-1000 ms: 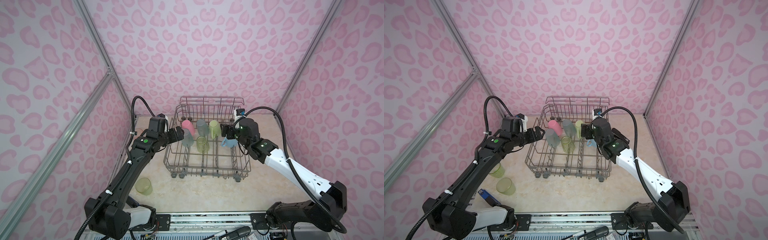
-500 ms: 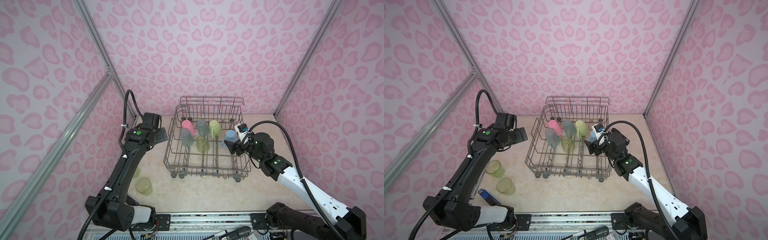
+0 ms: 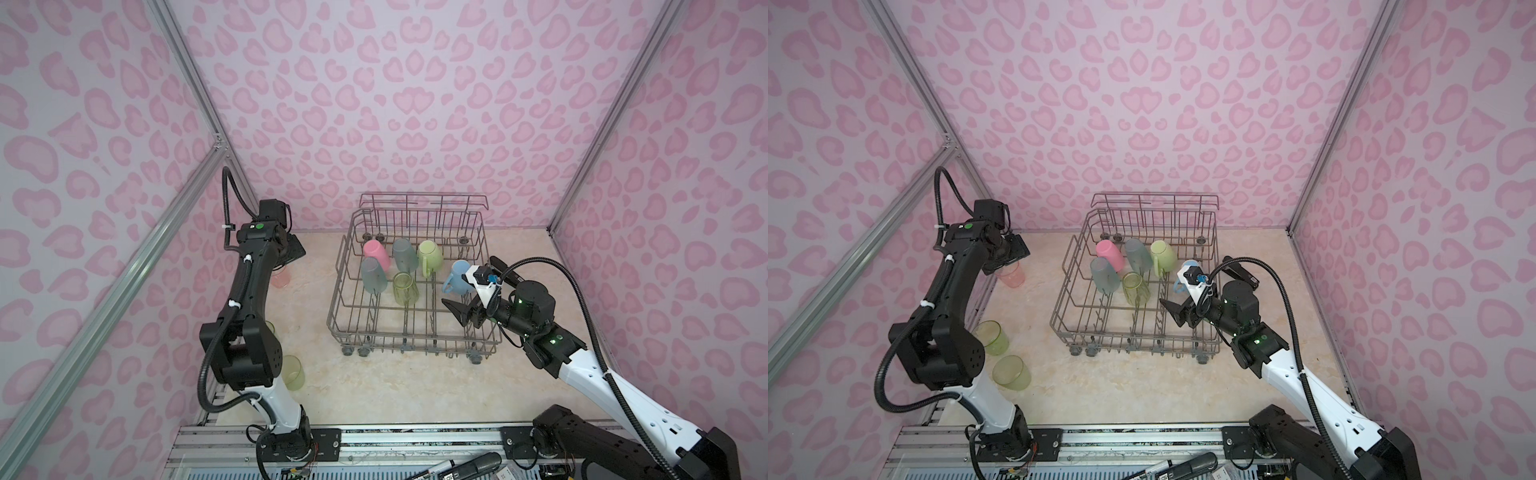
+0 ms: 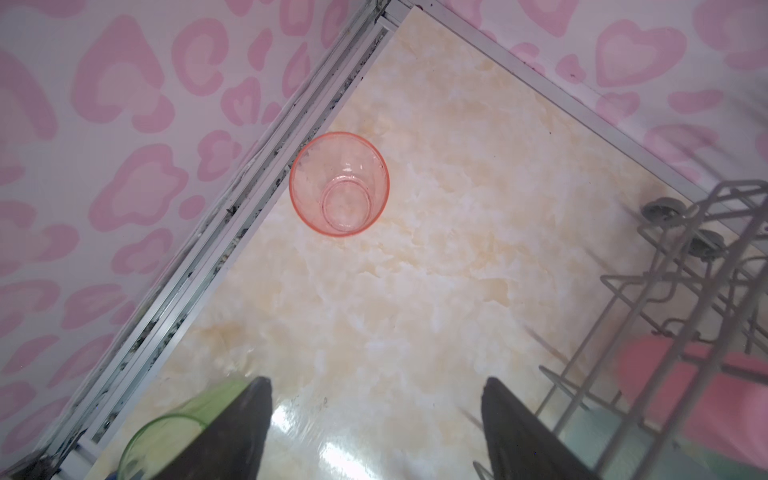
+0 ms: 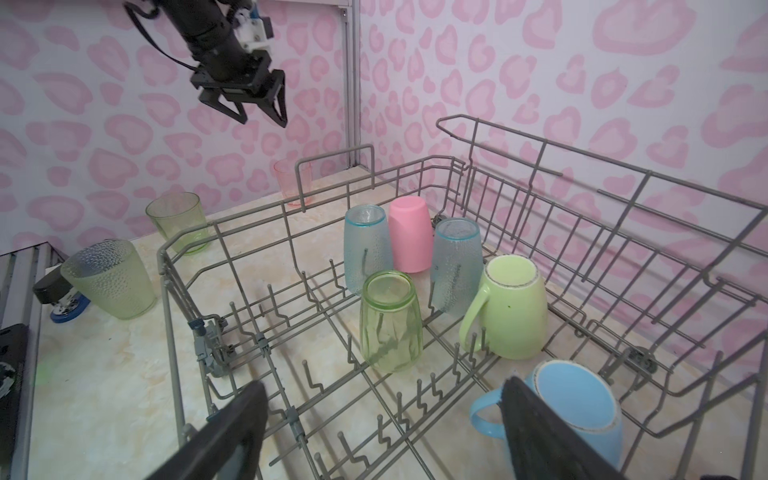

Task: Load the cups into the dish rack
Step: 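Lower the left gripper onto the clear pink-rimmed cup and close it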

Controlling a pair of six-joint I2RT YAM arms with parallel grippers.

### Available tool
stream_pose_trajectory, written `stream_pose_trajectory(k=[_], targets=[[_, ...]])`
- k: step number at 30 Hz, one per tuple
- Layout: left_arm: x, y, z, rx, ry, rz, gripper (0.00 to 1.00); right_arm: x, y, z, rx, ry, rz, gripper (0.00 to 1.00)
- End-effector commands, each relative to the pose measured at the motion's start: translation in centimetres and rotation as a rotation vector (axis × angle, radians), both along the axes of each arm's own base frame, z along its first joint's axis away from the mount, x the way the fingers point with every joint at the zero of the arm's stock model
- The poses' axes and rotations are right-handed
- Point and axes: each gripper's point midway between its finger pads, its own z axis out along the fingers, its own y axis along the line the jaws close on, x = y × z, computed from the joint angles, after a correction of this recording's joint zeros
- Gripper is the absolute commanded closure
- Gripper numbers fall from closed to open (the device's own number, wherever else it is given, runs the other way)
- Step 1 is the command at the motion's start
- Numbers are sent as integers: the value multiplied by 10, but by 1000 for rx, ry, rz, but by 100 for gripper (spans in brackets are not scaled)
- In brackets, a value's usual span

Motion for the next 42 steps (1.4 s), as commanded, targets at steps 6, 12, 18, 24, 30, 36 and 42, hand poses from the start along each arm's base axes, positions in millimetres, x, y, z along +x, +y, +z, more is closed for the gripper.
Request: stream_pose_trajectory(k=[6,12,18,24,30,36,42], targets=[[40,22,-47,-65,64,31,20,-8,16,-2,-47,-31,60,14],[60,36,-71,-62,72,43,27,-18,29,-3,-68,-36,103,14],[75,41,-92,-57,102,43,32,-22,32,1,-55,-42,122,14],[84,45,-107,-45,119,44,36,-20,37,-4,-71,-26,129,14],[85,46,-124,-46,148,43,43,-20,41,-8,-87,-10,139,14],[83,48,-137,-43,177,46,53,-21,42,-8,-94,-9,138,14],[81,51,-143,-29,190,68,69,-20,40,-6,-93,-13,123,14]])
